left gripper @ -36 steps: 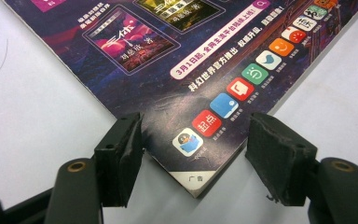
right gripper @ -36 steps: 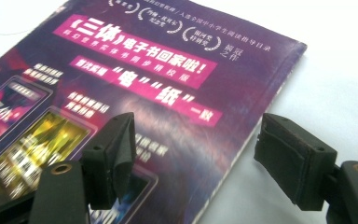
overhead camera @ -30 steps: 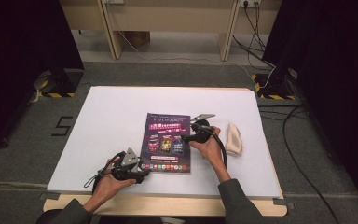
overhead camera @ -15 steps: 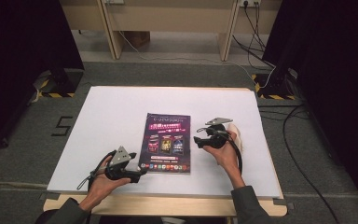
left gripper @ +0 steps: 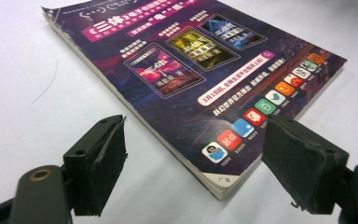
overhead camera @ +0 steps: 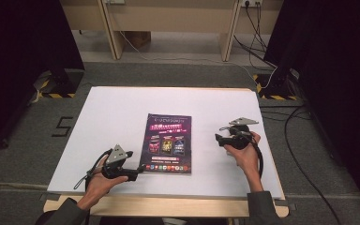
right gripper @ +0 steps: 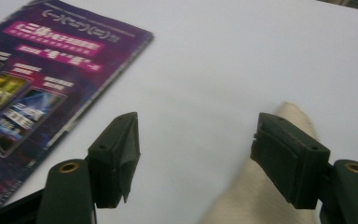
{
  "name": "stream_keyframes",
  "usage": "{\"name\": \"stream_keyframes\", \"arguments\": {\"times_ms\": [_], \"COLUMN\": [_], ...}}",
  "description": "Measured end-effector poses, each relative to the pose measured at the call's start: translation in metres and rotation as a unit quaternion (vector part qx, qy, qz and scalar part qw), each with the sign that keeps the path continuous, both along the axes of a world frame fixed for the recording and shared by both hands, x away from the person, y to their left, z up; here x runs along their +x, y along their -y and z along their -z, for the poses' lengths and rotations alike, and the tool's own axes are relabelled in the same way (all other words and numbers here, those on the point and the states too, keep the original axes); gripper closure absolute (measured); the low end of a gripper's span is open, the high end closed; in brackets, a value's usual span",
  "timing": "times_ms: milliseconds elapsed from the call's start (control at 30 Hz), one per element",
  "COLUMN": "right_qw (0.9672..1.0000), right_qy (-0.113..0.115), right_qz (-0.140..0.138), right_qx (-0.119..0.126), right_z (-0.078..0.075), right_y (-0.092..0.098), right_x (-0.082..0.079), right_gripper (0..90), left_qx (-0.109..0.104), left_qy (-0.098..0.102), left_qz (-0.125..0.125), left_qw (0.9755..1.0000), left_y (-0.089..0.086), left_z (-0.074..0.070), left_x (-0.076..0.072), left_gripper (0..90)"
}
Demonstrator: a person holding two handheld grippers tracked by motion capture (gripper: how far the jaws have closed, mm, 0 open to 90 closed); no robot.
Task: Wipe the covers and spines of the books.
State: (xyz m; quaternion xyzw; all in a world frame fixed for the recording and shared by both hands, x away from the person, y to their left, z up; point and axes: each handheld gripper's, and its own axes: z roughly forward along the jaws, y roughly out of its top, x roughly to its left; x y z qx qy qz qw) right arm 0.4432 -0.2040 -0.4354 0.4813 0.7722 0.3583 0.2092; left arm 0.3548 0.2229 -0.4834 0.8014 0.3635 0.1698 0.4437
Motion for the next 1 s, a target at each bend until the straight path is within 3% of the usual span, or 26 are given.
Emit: {"name": "stream_keyframes", "arguments": {"times_ms": [167, 367, 667, 1000], "right_qw": [0.9990, 0.9967, 0.9950, 0.9952], "right_qy": [-0.012, -0.034, -0.057, -0.070], "right_qz": [0.040, 0.070, 0.075, 0.067], "right_qx": [-0.013, -0.024, -0.033, -0.008], "right_z": [0.003, 0.017, 0.032, 0.042], "right_y": [0.022, 0.038, 0.044, 0.046], "right_x": [-0.001, 0.002, 0.008, 0.012], "right_gripper": [32.9, 33.0, 37.0, 47.6], "left_qx": [-0.002, -0.001, 0.000, 0.001], "left_qy": [0.000, 0.000, 0.000, -0.002], "left_qz": [-0.008, -0.004, -0.001, 0.000], "left_qw": [1.0000, 1.0000, 1.0000, 1.0000], "left_y": [-0.004, -0.003, -0.002, -0.002], "left_z": [-0.001, 0.000, 0.001, 0.001], "left_x": [0.002, 0.001, 0.001, 0.001], "left_gripper": [21.1, 24.1, 26.3, 26.5]}}
